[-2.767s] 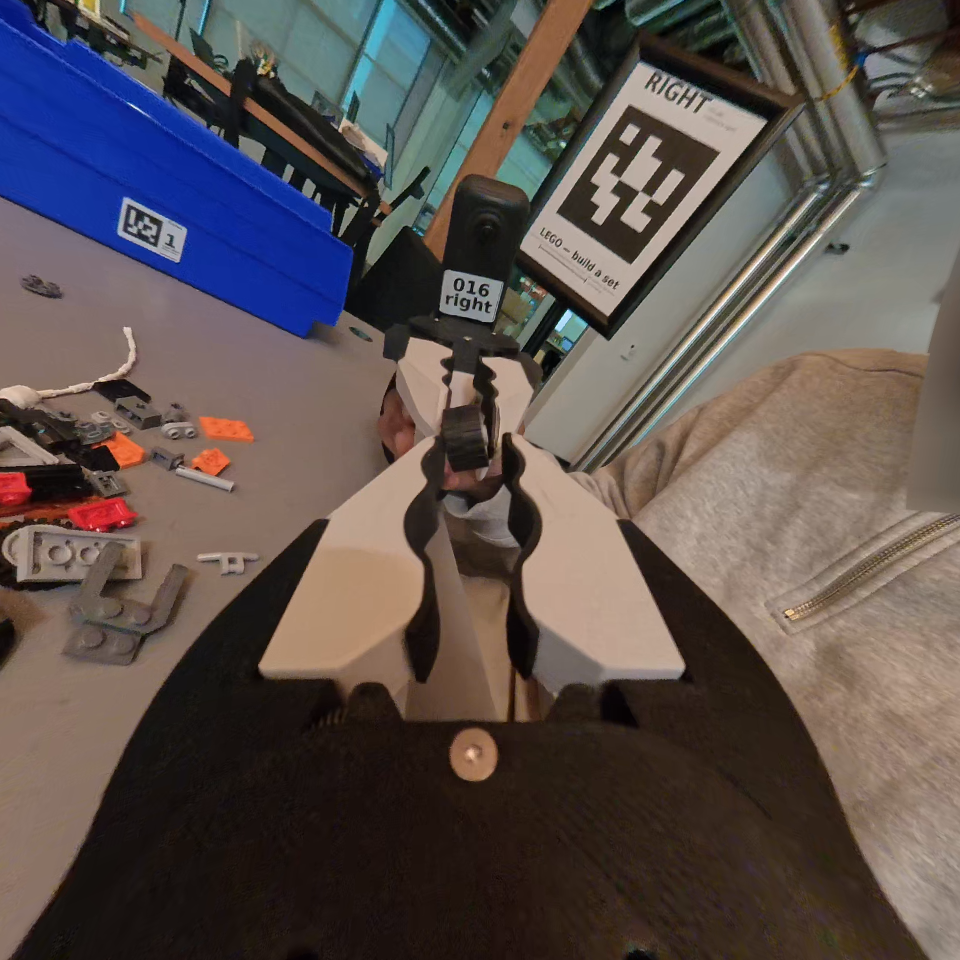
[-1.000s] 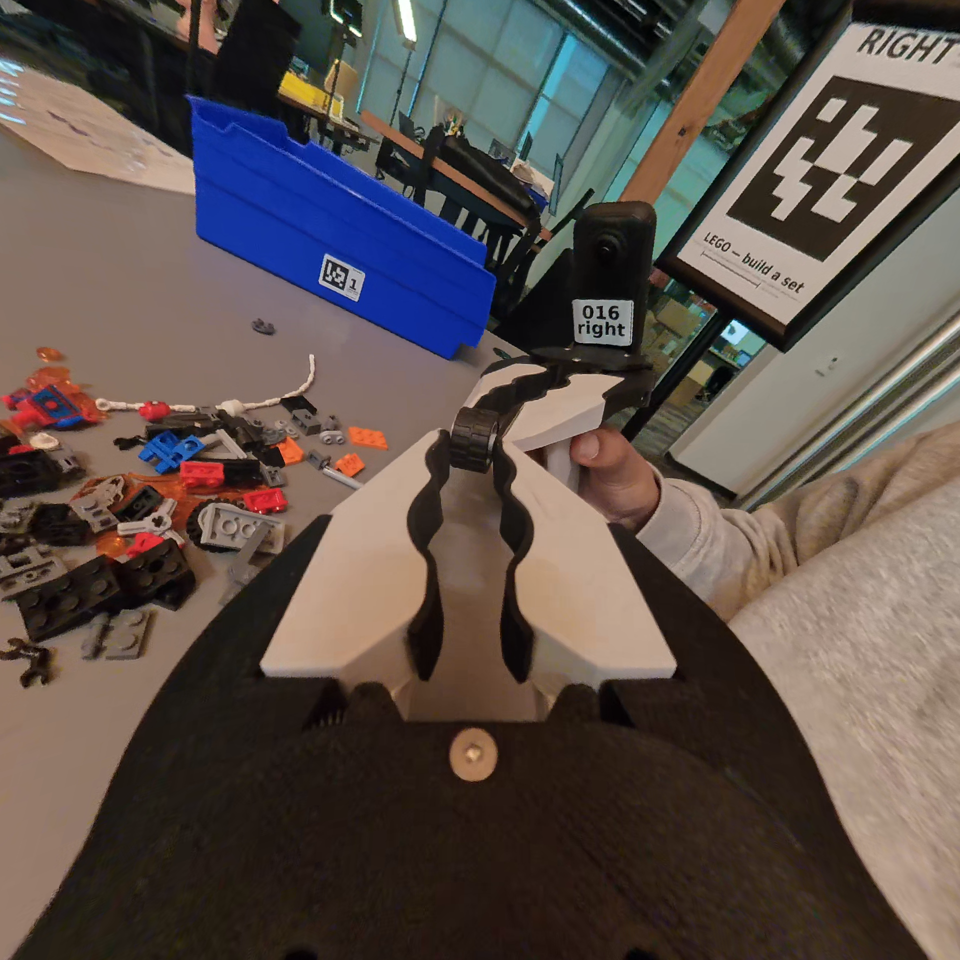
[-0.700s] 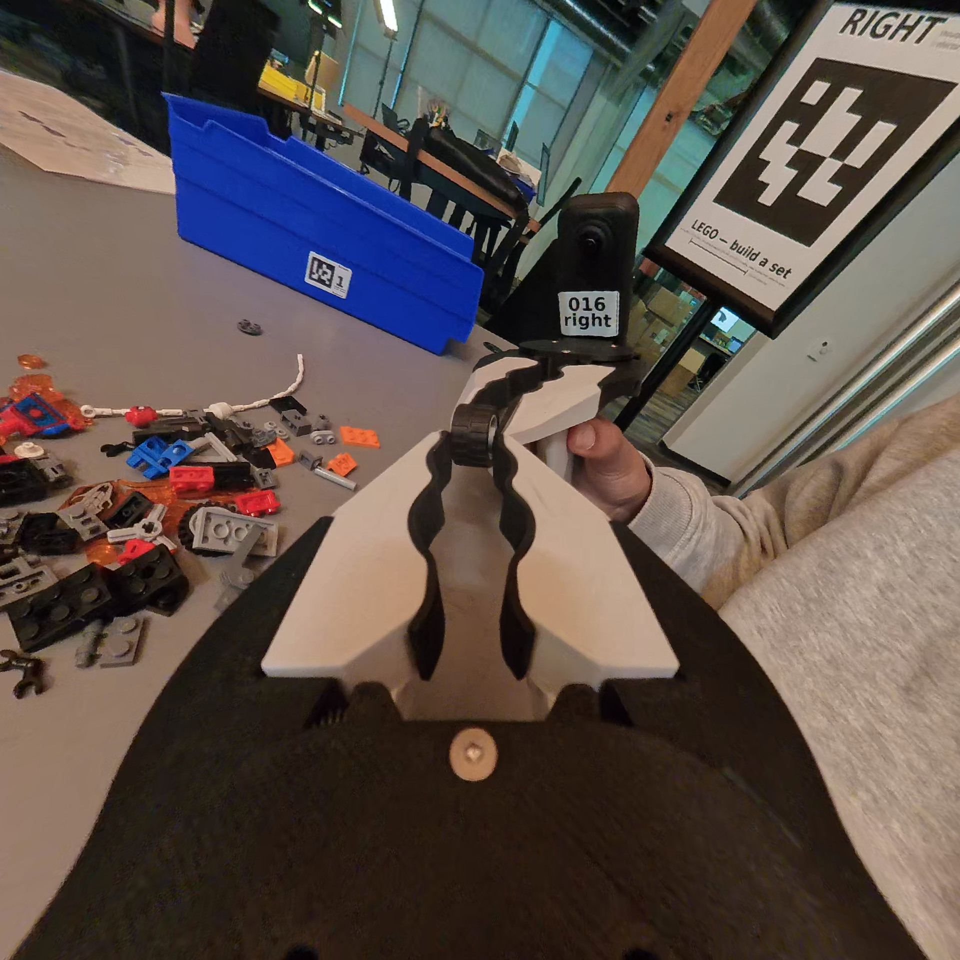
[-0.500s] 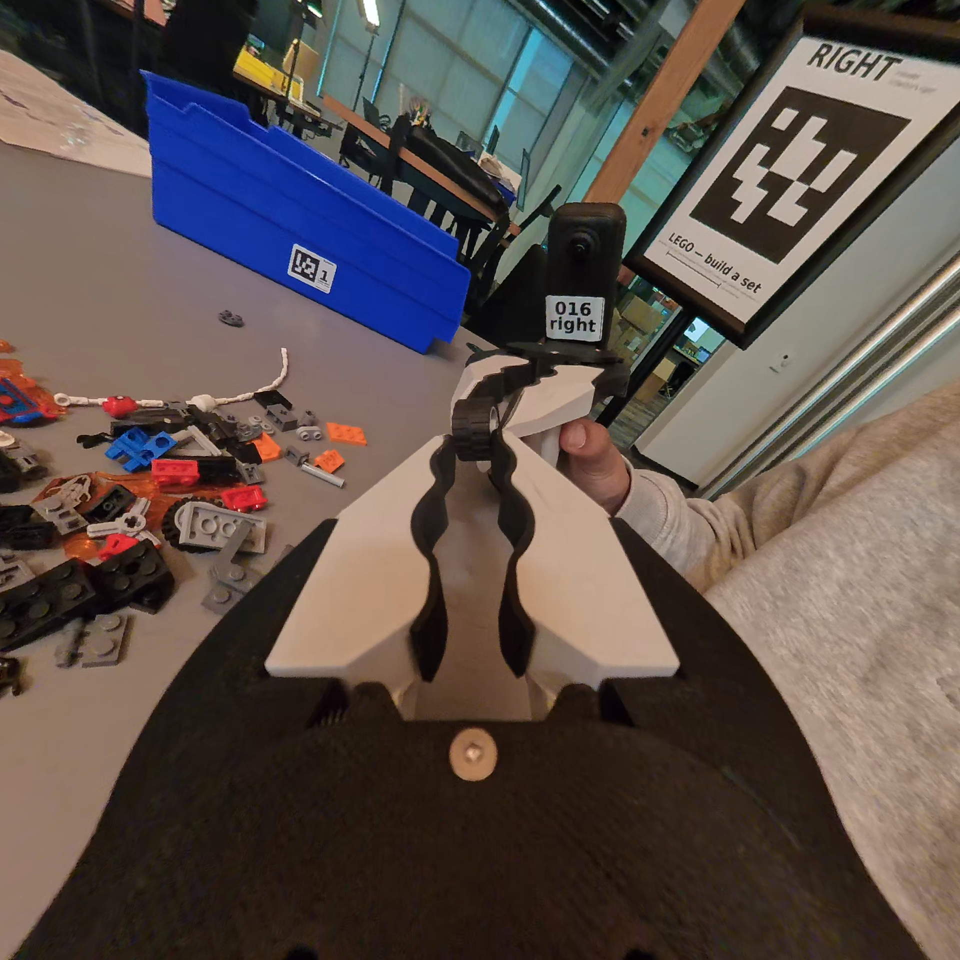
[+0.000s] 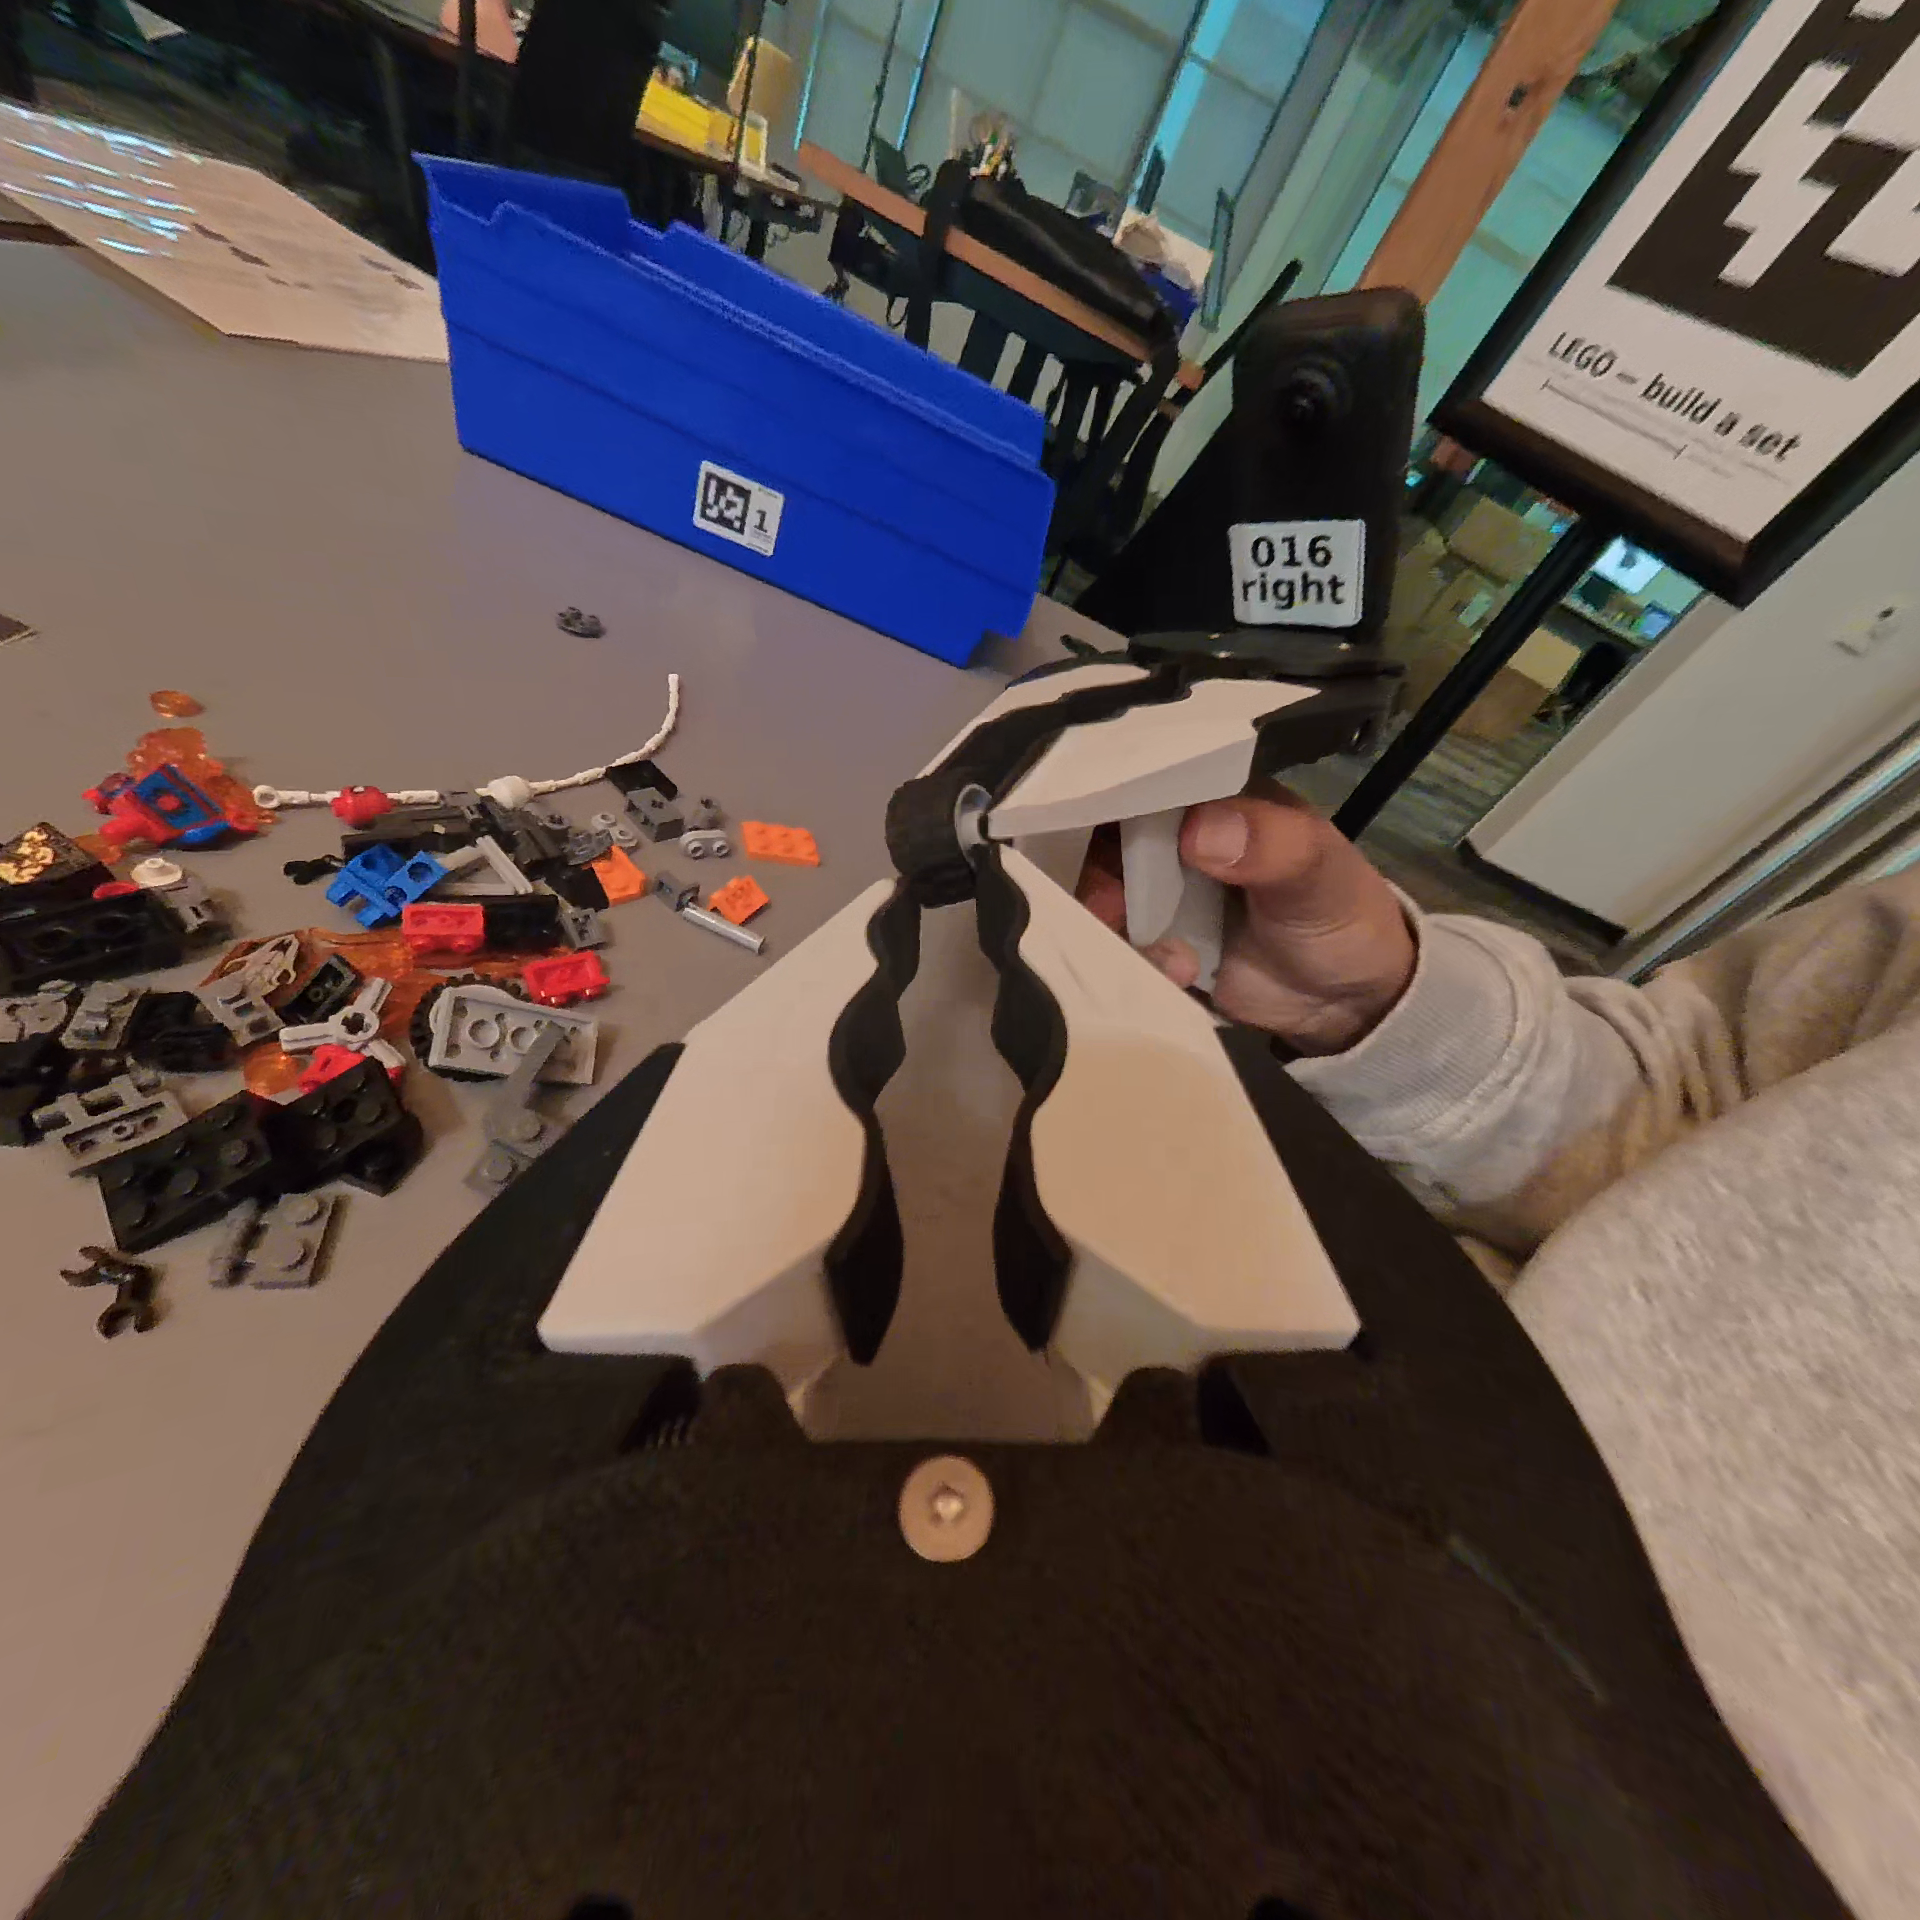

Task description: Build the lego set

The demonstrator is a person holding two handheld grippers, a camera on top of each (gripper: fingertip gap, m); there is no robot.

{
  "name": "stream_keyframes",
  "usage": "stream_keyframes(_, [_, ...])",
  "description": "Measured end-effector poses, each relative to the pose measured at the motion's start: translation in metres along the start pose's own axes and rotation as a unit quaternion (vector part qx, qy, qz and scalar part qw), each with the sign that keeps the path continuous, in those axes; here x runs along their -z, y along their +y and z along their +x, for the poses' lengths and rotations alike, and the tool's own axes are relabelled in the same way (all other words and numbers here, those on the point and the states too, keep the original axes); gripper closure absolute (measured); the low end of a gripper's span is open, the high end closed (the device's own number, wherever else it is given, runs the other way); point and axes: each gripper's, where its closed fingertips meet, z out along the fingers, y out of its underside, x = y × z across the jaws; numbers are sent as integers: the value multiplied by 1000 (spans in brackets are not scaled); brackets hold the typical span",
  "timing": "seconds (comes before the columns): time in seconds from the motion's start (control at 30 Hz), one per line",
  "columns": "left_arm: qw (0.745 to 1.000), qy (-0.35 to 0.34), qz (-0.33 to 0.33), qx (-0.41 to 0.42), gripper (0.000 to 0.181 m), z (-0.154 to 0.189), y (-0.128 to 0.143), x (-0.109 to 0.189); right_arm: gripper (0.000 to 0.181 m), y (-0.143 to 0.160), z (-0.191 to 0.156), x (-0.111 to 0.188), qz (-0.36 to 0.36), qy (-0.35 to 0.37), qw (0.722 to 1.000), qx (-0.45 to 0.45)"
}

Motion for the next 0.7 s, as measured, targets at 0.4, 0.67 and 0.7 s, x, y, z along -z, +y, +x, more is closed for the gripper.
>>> stream_keyframes(0.4, [999, -22, -8, 37, 170, -9, 4, -4, 168, 9, 9, 1, -38, 17, 999, -15])
stream_keyframes(0.67, [998, -48, 0, 40, 172, -15, 2, -3, 168, 15, 13, -2, -57, 51, 997, 21])
stream_keyframes(0.7, [998, -52, -2, 38, 172, -15, 3, -4, 168, 15, 14, -2, -59, 55, 997, 21])
